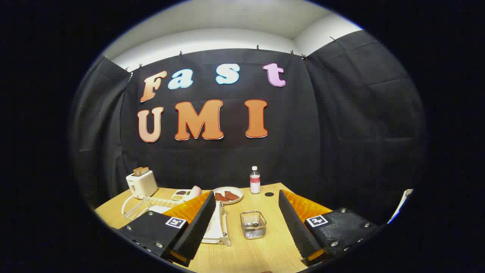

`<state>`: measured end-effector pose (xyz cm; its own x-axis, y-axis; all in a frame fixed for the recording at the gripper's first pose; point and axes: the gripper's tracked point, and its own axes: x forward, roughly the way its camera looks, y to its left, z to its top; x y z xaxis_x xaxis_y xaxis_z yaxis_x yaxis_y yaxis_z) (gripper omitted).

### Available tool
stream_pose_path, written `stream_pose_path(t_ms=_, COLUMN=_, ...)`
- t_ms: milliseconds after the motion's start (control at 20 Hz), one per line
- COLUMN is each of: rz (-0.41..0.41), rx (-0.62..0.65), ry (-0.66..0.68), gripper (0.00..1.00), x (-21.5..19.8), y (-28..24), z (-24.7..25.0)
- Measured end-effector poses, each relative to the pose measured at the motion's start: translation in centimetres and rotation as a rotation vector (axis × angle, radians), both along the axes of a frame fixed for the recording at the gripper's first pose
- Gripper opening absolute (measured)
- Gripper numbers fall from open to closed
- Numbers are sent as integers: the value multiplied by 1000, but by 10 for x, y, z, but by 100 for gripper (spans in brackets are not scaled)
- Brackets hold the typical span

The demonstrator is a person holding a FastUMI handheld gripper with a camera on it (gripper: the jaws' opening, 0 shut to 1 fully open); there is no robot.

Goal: Take the plate from the dish rack, then take the spoon from the basket and place it into the plate.

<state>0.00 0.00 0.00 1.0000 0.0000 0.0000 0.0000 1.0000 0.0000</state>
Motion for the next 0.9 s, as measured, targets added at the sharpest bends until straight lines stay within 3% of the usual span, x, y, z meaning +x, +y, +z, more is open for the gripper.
stream_pose_path(t_ms=400, rz=-37, rx=-15, ry=-2, gripper=99, x=-10, y=22, z=14)
stream_pose_path(t_ms=900, rz=60, rx=-20, ry=41, gripper=99, x=5, y=72, z=7)
